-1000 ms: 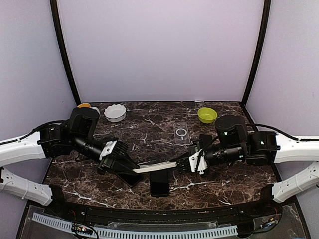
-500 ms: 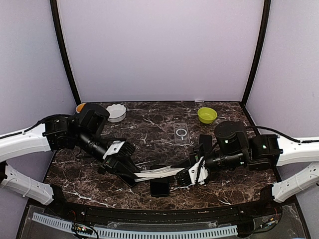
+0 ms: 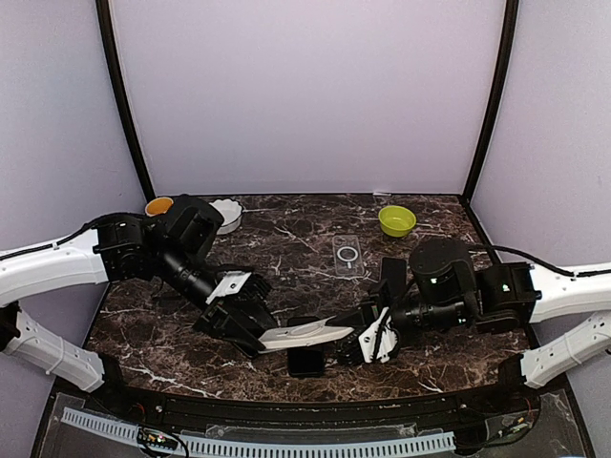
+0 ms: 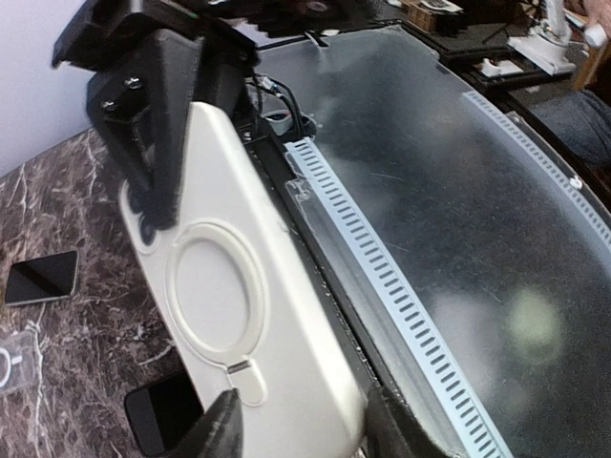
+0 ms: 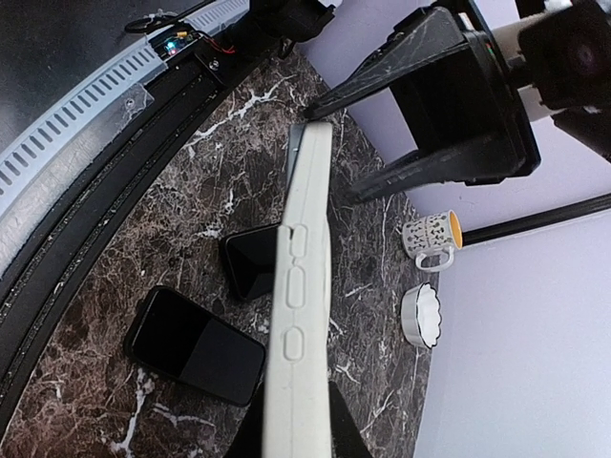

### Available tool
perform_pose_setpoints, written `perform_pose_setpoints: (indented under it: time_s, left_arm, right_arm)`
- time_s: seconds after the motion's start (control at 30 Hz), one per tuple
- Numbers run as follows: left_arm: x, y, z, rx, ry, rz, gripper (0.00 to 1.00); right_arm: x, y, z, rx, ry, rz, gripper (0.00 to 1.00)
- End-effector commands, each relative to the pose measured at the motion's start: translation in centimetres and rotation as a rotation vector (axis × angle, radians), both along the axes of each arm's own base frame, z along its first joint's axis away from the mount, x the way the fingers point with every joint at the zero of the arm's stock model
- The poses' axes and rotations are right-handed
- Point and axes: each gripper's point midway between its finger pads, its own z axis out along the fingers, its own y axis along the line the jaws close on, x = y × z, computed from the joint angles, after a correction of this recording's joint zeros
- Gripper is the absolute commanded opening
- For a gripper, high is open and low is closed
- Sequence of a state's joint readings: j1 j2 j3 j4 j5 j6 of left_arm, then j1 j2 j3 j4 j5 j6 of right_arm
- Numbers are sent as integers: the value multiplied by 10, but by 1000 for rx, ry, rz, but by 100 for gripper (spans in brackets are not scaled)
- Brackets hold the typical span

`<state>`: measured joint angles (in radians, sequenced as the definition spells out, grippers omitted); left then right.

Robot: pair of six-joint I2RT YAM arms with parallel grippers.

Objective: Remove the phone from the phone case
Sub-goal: Remove the top left corner of the phone from the phone case, then remove the phone from the phone case.

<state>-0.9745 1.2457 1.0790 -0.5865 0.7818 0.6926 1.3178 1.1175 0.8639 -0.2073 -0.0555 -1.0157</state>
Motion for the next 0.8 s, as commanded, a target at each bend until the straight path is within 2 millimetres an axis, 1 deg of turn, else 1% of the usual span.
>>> perform_pose_setpoints:
  time_s: [0.0,0.07,0.1,0.13,0.2,0.23,0.33,0.43,0.47,0.5,0.53,0.57,0.6,0.63,0.67,0.7,0.73,0.77]
  left_arm:
    - [5,5,16,-66,-83,41,53]
    - [4,11,19,-77,-108,54,63]
    - [4,15,23,-87,-128,65,65]
    - [3,18,22,-89,-140,65,71]
    - [3,24,25,-100,-180,76,75]
    - [2,27,27,-109,-204,79,76]
    - [0,33,34,-133,-227,82,74]
    - [-5,33,38,-167,-205,78,72]
    - [-6,33,43,-192,-208,78,71]
    - [-8,33,42,-197,-188,77,70]
    - [-10,31,49,-235,-192,68,69]
    - [-12,31,47,-240,-169,71,68]
    - [-15,30,57,-289,-159,62,68]
    - [-17,29,55,-301,-147,58,67]
    - [-20,28,65,-348,-143,48,67]
    - [-21,28,64,-359,-136,44,67]
    - [-23,28,71,-394,-137,37,67]
    - [-24,28,71,-401,-132,32,66]
  right_arm:
    - [-6,9,46,208,-4,4,0]
    - [-5,4,45,219,13,-16,0]
    - [-5,2,45,225,24,-24,0]
    - [-4,-1,44,229,33,-34,0]
    - [-3,-6,45,248,69,-53,0]
    - [-3,-7,55,289,86,-55,0]
    - [-9,-13,73,360,180,-31,0]
    - [-17,-16,90,418,286,16,0]
    - [-19,-17,95,435,317,36,0]
    - [-22,-18,101,450,352,63,0]
    - [-23,-19,107,470,377,76,0]
    - [-23,-20,112,483,397,88,0]
    - [-25,-21,117,496,417,105,0]
    - [-27,-21,121,502,436,123,0]
    - [-29,-21,125,506,458,141,0]
    - [-31,-22,130,512,478,161,0]
    - [-34,-22,133,514,497,181,0]
    - [-36,-21,136,515,519,198,0]
